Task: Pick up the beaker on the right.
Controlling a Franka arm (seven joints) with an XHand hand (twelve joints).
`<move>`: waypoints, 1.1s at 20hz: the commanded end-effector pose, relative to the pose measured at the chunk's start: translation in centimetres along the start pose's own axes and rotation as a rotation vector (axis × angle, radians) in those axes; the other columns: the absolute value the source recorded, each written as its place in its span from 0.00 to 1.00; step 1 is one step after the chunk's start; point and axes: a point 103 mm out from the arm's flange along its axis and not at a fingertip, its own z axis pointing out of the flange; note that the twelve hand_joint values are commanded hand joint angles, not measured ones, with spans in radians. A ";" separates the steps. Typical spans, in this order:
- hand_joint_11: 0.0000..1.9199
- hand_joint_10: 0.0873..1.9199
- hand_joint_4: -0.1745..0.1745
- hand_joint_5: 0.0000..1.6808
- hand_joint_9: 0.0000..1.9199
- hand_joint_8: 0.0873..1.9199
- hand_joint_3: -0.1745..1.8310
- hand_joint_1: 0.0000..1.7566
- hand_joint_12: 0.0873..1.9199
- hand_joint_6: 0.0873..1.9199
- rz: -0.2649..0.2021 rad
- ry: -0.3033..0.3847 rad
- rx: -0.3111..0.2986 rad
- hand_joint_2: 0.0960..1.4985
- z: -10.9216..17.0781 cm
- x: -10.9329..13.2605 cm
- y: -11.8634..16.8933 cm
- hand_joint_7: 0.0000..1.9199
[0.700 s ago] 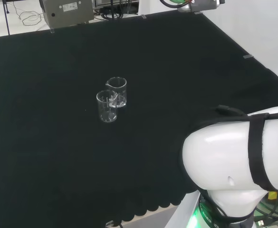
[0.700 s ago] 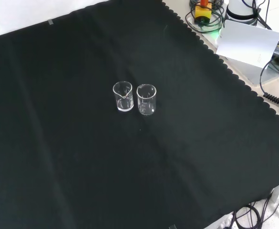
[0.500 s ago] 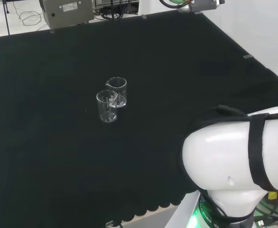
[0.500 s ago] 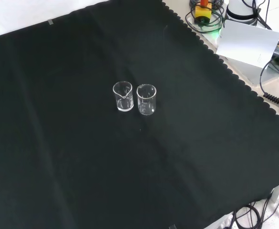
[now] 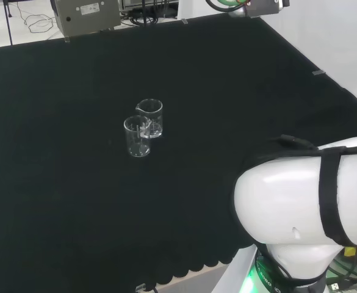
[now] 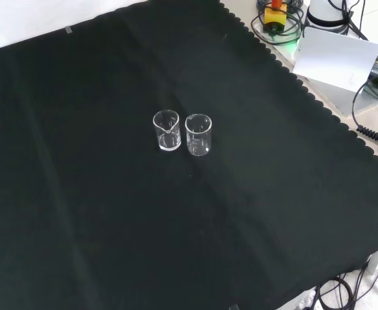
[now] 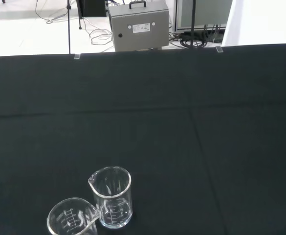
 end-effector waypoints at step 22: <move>0.01 0.33 0.41 0.25 0.18 0.30 0.24 0.39 0.72 0.00 -0.060 0.168 0.070 0.56 14.9 -4.1 11.3 0.12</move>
